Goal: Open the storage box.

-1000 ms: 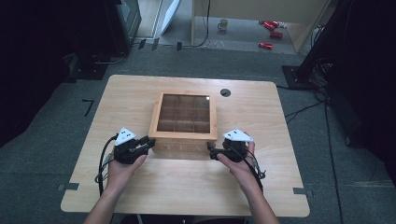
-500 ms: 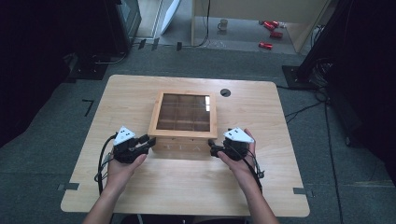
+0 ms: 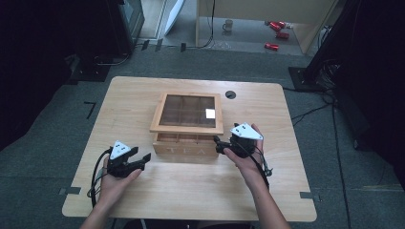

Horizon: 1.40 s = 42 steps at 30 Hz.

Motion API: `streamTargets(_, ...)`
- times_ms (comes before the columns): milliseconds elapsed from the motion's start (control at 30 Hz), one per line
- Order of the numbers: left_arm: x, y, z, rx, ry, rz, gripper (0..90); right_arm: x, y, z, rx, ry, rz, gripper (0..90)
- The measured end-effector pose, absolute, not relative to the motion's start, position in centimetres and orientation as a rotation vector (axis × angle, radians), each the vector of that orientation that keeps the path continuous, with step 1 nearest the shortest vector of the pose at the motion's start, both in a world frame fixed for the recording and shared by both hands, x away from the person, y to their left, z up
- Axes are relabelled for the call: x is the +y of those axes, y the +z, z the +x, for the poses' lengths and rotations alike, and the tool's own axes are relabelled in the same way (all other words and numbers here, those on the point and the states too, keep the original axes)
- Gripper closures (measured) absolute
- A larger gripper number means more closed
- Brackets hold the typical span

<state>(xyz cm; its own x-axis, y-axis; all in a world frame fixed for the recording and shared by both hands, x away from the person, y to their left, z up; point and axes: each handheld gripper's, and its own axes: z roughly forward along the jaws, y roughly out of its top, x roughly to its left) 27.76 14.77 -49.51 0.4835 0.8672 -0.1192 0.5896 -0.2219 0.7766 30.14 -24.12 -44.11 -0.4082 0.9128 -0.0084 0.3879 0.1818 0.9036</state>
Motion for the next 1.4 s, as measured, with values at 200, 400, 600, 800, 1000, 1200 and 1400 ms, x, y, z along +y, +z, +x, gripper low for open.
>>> streamTargets(200, 15.4, -50.6, 27.6, 1.276, 0.448, 1.994, 16.6, -24.1, -42.8, 30.9, 1.876, 1.194, 1.200, 13.6)
streamTargets(400, 15.3, -51.3, 27.8, 1.298, 0.448, 2.033, 15.4, -24.2, -41.2, 31.9, 1.849, 1.223, 1.184, 13.6)
streamTargets(600, 14.9, -51.6, 27.6, 1.280, 0.501, 2.046, 15.5, -24.7, -40.2, 33.6, 1.839, 1.278, 1.162, 13.6)
streamTargets(800, 14.8, -51.7, 27.5, 1.273, 0.509, 2.044, 15.6, -24.7, -39.2, 35.4, 1.842, 1.269, 1.090, 15.7)
streamTargets(1000, 15.0, -51.7, 27.5, 1.267, 0.490, 2.038, 15.6, -24.9, -38.6, 36.7, 1.852, 1.317, 1.042, 23.7)
streamTargets(1200, 15.0, -51.7, 27.5, 1.263, 0.483, 2.034, 15.6, -24.6, -38.9, 38.1, 1.871, 1.314, 1.018, 36.6)
streamTargets(1400, 15.0, -51.7, 27.5, 1.256, 0.477, 2.035, 15.7, -24.5, -39.2, 39.1, 1.857, 1.355, 0.974, 50.9)
